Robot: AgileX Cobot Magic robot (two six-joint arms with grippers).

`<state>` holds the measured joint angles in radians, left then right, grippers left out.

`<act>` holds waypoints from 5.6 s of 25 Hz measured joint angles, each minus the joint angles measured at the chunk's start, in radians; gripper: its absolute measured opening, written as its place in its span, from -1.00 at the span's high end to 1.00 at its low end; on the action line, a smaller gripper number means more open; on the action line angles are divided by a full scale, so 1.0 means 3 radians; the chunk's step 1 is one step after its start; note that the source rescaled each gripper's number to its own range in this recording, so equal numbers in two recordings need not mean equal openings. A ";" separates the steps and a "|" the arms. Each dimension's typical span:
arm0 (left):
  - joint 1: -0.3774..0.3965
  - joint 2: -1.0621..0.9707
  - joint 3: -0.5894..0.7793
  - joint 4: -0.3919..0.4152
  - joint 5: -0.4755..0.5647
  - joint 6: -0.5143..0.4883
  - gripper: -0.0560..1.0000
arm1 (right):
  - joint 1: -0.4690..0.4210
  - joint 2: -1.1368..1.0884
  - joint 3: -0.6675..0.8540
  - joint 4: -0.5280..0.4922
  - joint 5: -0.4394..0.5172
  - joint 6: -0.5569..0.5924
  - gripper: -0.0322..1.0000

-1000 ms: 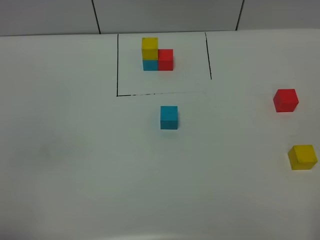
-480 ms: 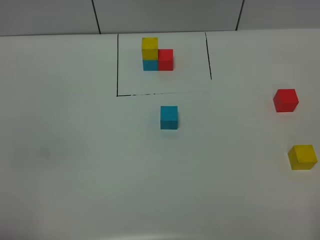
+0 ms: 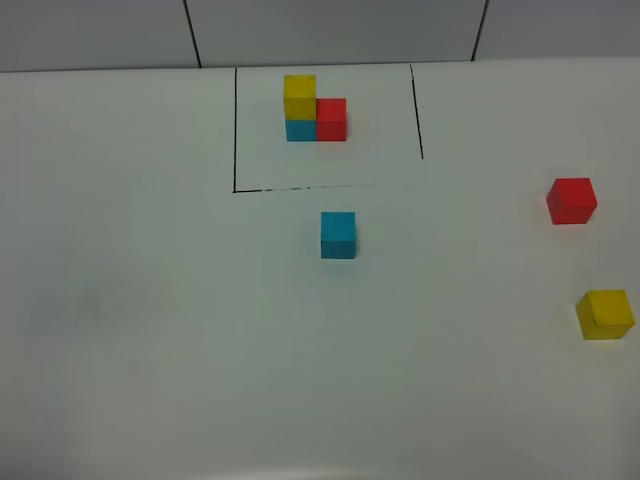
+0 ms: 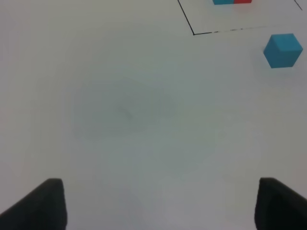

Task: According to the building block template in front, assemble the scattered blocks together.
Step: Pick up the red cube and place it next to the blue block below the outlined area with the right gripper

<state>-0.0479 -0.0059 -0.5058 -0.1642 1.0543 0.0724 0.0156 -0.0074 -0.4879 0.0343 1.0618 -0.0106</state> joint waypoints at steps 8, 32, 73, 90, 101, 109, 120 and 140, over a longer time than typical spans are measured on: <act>0.0000 0.0000 0.0000 0.0000 0.0000 0.0000 -0.54 | 0.0000 0.0078 -0.0086 -0.0007 0.0085 0.0035 -0.50; 0.0000 0.0000 0.0000 0.0000 0.0000 -0.0003 -0.54 | 0.0000 0.4306 -0.0966 -0.0035 -0.1113 -0.0177 -0.99; 0.0003 0.0000 0.0000 0.0000 0.0000 -0.0003 -0.54 | 0.0137 0.6850 -0.3148 0.0081 -0.0925 -0.0238 -1.00; 0.0003 0.0000 0.0000 0.0000 0.0000 -0.0003 -0.54 | 0.0009 0.7024 -0.3151 0.0088 -0.0940 -0.0261 0.33; 0.0003 0.0000 0.0000 0.0000 0.0000 -0.0003 -0.54 | 0.0082 0.6840 -0.3152 0.0013 -0.0814 -0.0704 0.93; 0.0003 0.0000 0.0000 0.0000 0.0000 -0.0003 -0.54 | 0.0703 0.6610 -0.3155 0.0154 -0.0064 -0.2893 0.93; 0.0003 0.0000 0.0000 0.0000 0.0000 -0.0003 -0.54 | 0.1445 0.6822 -0.3588 -0.0072 -0.0105 -0.3324 0.93; 0.0003 0.0000 0.0000 0.0000 0.0000 -0.0003 -0.54 | 0.1591 0.7379 -0.3992 0.0163 -0.0114 -0.3386 0.93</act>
<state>-0.0469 -0.0059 -0.5058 -0.1642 1.0543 0.0715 0.4930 2.2063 -1.6854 0.0831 1.0274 -1.0264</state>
